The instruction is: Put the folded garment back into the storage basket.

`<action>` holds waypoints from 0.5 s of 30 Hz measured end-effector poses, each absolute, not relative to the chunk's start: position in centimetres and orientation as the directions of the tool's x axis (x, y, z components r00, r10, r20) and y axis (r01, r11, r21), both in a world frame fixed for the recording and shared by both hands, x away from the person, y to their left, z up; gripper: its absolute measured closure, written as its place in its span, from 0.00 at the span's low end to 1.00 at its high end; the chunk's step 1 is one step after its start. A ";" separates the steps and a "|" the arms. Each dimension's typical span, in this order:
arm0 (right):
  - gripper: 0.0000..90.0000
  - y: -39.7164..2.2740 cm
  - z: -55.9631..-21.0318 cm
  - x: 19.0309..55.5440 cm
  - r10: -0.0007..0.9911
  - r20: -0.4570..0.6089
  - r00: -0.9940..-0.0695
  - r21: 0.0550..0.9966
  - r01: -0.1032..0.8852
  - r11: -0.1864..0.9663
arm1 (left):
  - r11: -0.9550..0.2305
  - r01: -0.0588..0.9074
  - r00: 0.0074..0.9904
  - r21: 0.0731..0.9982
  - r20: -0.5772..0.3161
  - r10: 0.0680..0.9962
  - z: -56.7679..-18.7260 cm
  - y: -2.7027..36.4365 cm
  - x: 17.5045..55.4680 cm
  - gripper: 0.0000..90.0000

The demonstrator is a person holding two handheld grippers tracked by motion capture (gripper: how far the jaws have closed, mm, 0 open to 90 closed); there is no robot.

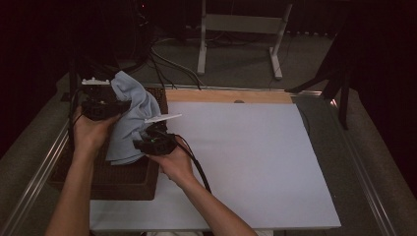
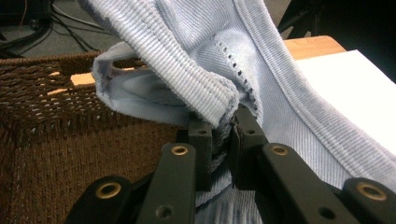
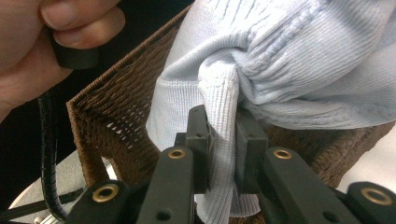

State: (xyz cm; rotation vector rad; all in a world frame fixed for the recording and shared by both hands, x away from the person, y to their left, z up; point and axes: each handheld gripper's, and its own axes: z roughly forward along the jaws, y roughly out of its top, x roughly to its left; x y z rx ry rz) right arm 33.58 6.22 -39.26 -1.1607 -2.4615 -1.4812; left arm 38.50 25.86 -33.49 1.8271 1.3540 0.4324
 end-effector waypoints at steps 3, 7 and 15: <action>0.88 6.5 -39.4 33.5 0.573 0.393 -0.719 0.740 0.617 0.267 | -0.102 0.638 0.368 0.763 -0.186 0.911 -33.6 26.0 38.5 0.92; 0.88 6.8 -39.7 33.4 0.572 0.398 -0.717 0.735 0.622 0.268 | -0.103 0.640 0.367 0.761 -0.185 0.912 -33.9 26.1 38.4 0.92; 0.88 7.7 -40.3 33.2 0.570 0.393 -0.721 0.727 0.623 0.287 | -0.104 0.648 0.365 0.755 -0.188 0.912 -34.5 26.5 38.4 0.92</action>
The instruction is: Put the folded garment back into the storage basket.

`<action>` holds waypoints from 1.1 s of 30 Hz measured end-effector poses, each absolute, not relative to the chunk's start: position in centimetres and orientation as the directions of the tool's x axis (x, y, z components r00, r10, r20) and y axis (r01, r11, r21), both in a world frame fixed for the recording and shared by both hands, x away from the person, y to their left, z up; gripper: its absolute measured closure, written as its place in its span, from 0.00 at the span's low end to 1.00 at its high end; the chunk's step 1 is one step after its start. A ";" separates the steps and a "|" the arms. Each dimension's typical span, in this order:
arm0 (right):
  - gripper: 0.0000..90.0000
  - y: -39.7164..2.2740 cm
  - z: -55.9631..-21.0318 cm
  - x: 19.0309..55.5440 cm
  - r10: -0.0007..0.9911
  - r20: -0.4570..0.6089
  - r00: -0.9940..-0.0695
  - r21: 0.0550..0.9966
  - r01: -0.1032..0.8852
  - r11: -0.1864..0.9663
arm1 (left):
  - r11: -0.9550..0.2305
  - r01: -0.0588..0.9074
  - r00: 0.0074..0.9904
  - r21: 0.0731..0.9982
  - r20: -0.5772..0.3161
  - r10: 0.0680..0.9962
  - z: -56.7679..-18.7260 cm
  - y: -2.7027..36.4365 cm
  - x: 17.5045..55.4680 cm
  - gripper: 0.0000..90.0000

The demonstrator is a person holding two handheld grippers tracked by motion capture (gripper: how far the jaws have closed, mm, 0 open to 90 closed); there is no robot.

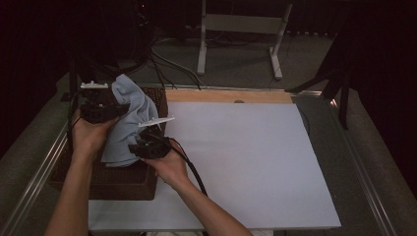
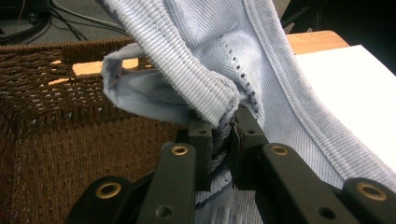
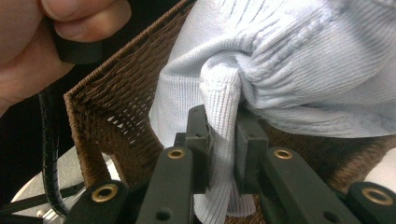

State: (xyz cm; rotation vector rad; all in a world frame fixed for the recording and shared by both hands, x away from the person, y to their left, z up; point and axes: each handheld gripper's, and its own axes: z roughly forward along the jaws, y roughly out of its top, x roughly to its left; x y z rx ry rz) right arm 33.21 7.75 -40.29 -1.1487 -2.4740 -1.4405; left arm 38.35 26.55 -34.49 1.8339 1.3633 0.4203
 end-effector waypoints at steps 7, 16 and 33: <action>0.88 8.6 -40.6 32.9 0.559 0.395 -0.729 0.720 0.624 0.305 | -0.104 0.652 0.361 0.751 -0.187 0.914 -34.6 27.2 38.1 0.92; 0.88 9.8 -40.9 32.6 0.550 0.400 -0.733 0.703 0.630 0.329 | -0.102 0.659 0.356 0.745 -0.190 0.915 -35.0 27.7 37.8 0.92; 0.88 11.7 -41.2 31.7 0.517 0.400 -0.757 0.684 0.622 0.381 | -0.105 0.676 0.318 0.729 -0.160 0.934 -35.1 29.9 36.8 0.92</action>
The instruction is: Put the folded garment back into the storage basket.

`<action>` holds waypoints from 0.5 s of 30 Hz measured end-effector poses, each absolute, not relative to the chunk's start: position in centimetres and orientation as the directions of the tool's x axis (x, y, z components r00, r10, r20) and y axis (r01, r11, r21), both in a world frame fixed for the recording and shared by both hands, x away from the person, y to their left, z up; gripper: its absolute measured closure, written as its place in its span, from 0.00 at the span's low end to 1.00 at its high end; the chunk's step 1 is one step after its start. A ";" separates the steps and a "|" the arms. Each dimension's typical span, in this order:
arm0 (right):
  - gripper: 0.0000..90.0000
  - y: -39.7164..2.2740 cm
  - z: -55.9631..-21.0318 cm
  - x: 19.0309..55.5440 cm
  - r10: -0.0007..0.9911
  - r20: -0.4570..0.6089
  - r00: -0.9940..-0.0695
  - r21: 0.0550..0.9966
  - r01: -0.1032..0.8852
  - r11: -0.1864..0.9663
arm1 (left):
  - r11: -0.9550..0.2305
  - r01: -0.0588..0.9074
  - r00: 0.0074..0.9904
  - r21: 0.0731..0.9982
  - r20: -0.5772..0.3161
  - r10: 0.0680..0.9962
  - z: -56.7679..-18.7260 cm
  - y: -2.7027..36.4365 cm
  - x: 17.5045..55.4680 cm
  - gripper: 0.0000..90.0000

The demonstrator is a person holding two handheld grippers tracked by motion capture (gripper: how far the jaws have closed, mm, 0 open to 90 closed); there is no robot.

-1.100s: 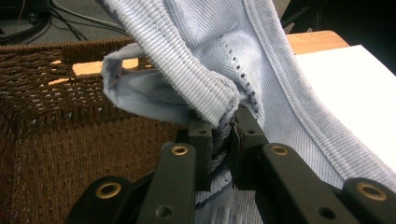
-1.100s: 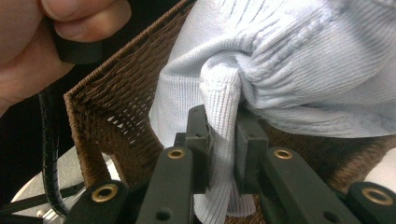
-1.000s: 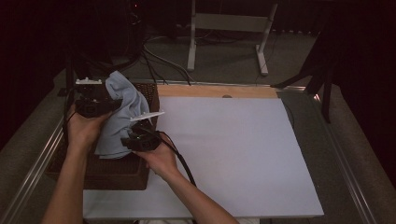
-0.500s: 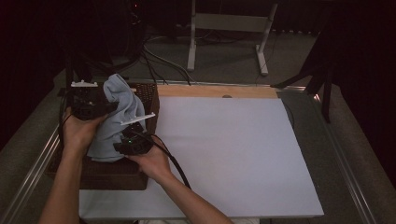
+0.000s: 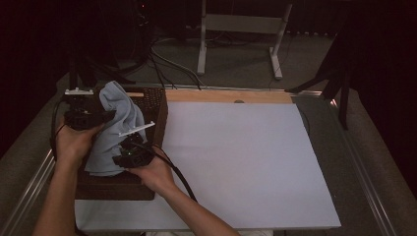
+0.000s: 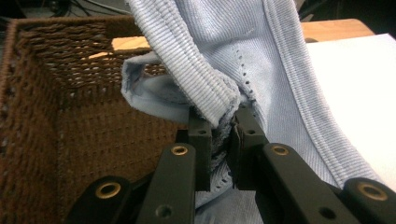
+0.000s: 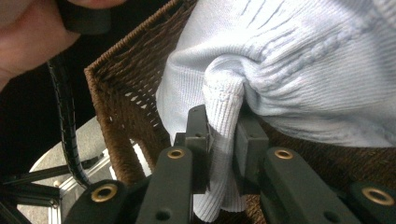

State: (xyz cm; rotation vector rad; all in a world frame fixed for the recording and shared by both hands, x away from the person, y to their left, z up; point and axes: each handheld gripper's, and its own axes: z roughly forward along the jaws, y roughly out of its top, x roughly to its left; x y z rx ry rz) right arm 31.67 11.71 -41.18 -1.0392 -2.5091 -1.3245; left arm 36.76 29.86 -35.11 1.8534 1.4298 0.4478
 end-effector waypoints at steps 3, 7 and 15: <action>0.88 11.9 -41.3 31.6 0.512 0.399 -0.761 0.680 0.620 0.391 | -0.099 0.688 0.297 0.719 -0.154 0.942 -35.2 30.1 36.8 0.92; 0.88 12.0 -41.4 31.5 0.504 0.397 -0.767 0.678 0.615 0.403 | -0.086 0.696 0.273 0.713 -0.153 0.950 -35.4 30.3 36.9 0.92; 0.24 11.6 -41.2 31.2 0.524 0.364 -0.770 0.711 0.593 0.377 | -0.013 0.689 0.149 0.725 -0.124 0.981 -35.7 30.1 37.3 0.23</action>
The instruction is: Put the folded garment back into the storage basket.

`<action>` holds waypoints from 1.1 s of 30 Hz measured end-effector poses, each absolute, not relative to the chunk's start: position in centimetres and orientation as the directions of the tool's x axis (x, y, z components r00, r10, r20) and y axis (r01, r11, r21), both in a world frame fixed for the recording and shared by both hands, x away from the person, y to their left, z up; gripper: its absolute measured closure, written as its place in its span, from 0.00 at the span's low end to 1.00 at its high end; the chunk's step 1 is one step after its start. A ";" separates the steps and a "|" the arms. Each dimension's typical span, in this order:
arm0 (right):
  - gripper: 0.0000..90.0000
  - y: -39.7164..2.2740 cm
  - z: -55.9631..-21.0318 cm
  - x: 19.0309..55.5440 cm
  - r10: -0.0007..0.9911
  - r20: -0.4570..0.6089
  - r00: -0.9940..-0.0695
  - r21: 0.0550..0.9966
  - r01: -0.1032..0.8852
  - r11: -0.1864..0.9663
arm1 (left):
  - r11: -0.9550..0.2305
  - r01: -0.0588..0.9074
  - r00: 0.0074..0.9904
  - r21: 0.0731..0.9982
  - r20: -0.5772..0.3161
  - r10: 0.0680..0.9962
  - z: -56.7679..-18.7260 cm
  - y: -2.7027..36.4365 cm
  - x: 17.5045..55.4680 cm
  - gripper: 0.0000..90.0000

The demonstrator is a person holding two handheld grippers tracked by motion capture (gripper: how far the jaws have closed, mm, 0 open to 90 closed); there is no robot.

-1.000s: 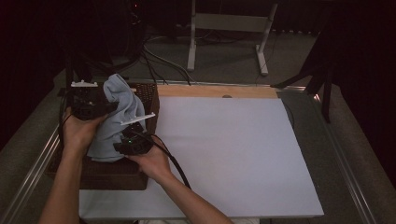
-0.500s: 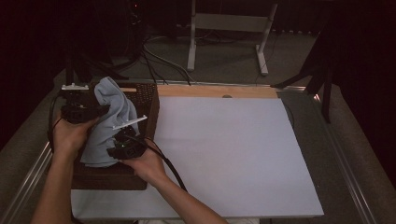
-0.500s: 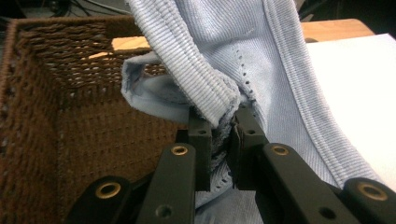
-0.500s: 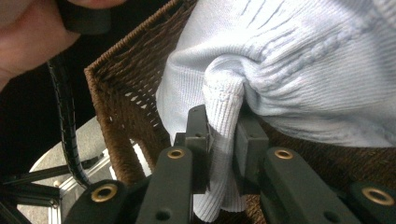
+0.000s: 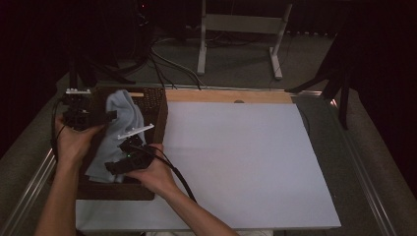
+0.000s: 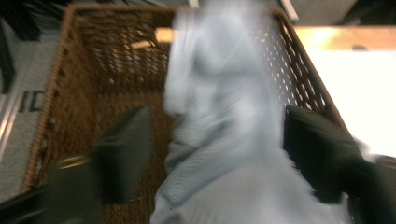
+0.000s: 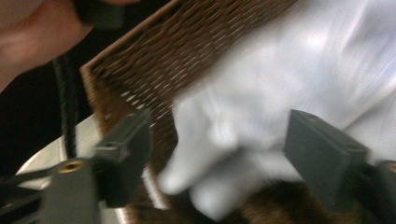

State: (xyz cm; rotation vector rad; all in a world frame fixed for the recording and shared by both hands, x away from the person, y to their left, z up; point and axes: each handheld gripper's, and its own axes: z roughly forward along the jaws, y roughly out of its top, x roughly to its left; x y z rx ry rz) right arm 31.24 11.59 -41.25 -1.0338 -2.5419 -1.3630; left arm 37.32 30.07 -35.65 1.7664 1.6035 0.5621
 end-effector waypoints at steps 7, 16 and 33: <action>0.12 9.9 -40.8 31.8 0.511 0.360 -0.781 0.735 0.574 0.360 | -0.019 0.676 0.161 0.737 -0.122 0.979 -35.5 29.6 37.4 0.05; 0.12 9.1 -40.6 32.0 0.512 0.339 -0.789 0.746 0.557 0.365 | -0.003 0.657 0.166 0.754 -0.140 0.976 -35.3 29.3 37.3 0.05; 0.12 4.7 -40.5 33.5 0.566 0.287 -0.773 0.758 0.544 0.359 | -0.025 0.599 0.233 0.800 -0.145 0.962 -34.9 28.0 36.3 0.03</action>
